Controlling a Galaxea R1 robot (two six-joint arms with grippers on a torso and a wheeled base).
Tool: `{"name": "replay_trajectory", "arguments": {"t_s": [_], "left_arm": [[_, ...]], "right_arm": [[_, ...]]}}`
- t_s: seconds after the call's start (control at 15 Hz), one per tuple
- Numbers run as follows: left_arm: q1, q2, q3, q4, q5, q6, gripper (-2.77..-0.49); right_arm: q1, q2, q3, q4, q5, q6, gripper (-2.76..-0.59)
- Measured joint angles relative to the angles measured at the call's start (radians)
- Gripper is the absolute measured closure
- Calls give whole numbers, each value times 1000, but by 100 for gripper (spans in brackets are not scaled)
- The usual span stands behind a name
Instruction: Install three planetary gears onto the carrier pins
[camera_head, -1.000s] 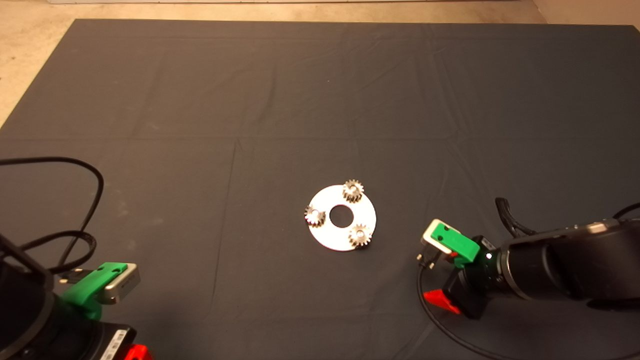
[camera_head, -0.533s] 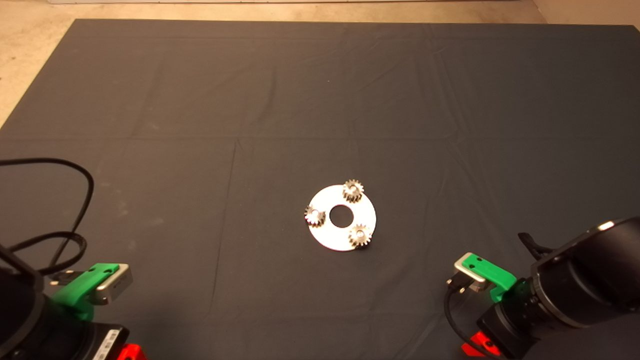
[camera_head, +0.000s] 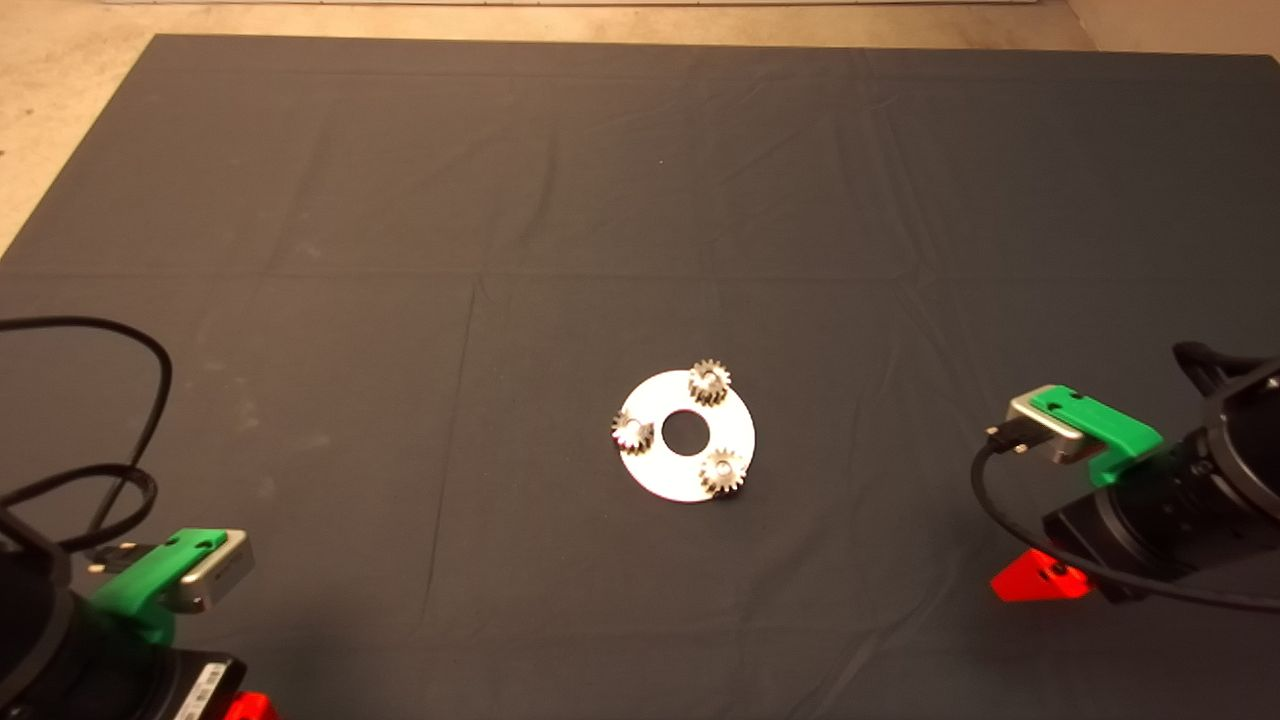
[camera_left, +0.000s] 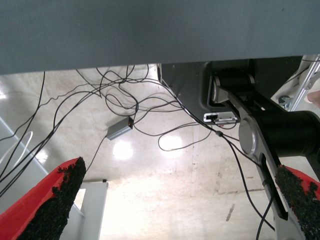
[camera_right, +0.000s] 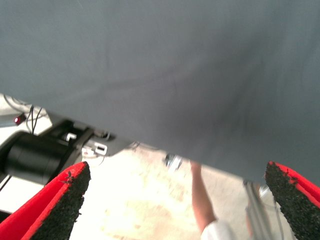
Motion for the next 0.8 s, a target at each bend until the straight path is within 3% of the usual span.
{"name": "replay_trajectory", "arguments": {"t_s": [0.07, 0.27, 0.8], "left_arm": [[0, 0, 0, 0, -1, 1, -275], [0, 0, 0, -1, 1, -16, -275], [-17, 50, 2, -2, 0, -37, -275]], "right_arm": [[6, -11, 3, 14, -1, 0, -272], [22, -18, 5, 21, 1, 3, -273], [24, -46, 8, 41, 1, 3, -273]]}}
